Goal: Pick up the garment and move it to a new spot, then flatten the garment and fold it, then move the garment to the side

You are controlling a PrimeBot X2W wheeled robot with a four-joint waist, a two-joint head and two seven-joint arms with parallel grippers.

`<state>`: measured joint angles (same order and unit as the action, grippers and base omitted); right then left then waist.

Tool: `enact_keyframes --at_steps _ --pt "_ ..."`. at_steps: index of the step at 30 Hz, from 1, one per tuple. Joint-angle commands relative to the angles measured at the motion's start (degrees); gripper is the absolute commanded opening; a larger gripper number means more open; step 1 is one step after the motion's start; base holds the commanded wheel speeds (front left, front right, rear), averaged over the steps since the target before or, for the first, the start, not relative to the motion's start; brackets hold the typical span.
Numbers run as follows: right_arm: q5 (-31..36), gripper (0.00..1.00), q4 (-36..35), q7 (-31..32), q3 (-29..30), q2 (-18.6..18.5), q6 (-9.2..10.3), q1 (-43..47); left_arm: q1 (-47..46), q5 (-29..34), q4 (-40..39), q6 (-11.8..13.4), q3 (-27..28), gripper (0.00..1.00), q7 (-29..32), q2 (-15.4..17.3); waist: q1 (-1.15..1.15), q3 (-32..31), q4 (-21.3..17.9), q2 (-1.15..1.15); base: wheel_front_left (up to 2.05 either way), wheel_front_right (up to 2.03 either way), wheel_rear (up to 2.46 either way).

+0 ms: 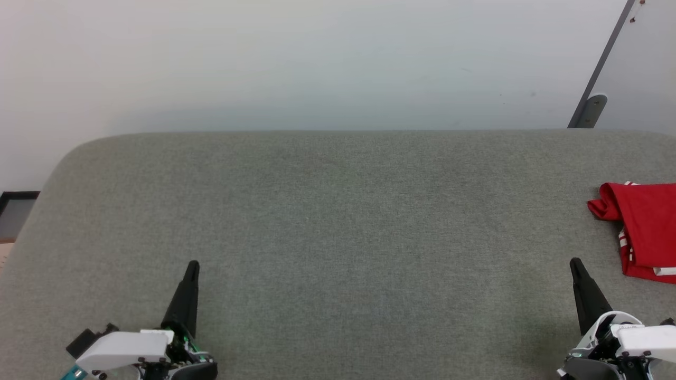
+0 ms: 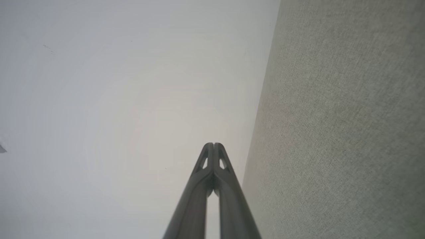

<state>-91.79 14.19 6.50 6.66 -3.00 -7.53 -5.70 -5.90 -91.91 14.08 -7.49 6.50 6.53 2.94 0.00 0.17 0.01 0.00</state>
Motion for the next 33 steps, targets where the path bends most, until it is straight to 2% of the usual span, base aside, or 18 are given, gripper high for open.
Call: enact_keyframes --at_steps 1,33 --pt "-0.9 0.00 -0.3 0.2 -0.2 0.2 0.08 -1.0 -0.6 -0.7 -0.1 0.0 0.2 0.00 0.3 -0.3 0.00 0.0 0.0 0.00 0.00 0.00 0.00" --pt "-0.7 0.00 -0.2 0.2 -0.2 0.2 0.08 -0.6 -0.6 -0.5 -0.1 0.0 0.2 0.00 0.2 -0.2 0.00 0.0 0.0 0.00 0.00 0.00 0.00"
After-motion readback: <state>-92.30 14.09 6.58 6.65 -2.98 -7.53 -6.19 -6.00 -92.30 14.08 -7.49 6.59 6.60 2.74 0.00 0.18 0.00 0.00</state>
